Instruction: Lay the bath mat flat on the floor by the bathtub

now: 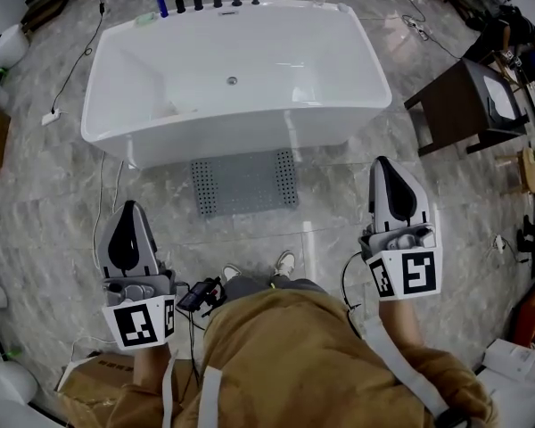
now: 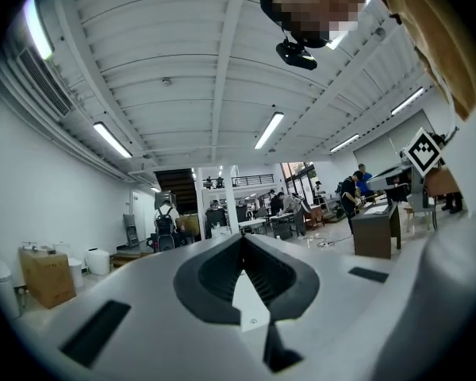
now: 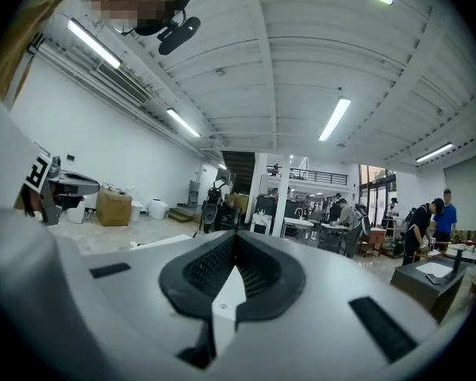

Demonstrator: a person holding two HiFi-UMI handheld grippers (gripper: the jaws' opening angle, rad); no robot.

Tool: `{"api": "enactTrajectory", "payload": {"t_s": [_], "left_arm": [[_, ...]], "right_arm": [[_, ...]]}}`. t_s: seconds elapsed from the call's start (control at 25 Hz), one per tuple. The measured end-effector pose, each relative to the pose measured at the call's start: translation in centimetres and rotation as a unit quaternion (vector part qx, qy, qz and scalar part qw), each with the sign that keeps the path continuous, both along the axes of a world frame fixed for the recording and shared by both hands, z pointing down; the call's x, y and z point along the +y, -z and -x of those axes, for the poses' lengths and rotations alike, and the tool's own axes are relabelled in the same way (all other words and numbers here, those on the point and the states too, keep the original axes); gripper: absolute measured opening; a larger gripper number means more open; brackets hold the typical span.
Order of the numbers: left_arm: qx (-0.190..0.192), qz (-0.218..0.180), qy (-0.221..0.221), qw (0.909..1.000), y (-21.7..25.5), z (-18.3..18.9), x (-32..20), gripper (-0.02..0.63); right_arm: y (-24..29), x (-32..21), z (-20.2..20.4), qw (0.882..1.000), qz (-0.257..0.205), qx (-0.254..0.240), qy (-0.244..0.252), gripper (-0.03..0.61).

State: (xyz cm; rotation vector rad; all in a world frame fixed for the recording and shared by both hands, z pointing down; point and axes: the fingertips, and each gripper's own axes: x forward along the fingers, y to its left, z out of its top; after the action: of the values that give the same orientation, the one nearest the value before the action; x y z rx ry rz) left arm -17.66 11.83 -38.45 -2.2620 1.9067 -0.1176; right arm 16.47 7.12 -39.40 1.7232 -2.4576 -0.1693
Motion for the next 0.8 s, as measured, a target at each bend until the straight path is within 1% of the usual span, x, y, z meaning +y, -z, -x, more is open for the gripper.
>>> {"api": "enactTrajectory", "payload": {"t_s": [0.24,0.8], "left_arm": [[-0.004,0.003,0.004,1.0000,-0.4,0.4,-0.2,0.003],[0.000,0.010,0.017,0.9998,-0.4,1.7,0.0,0.003]], "right_arm": [[-1.1,-0.2,0.4,1.000,0.012,0.009,0.000,0.005],[-1.0,-0.6,1.1,1.000,0.013,0.012,0.001,0.005]]}}
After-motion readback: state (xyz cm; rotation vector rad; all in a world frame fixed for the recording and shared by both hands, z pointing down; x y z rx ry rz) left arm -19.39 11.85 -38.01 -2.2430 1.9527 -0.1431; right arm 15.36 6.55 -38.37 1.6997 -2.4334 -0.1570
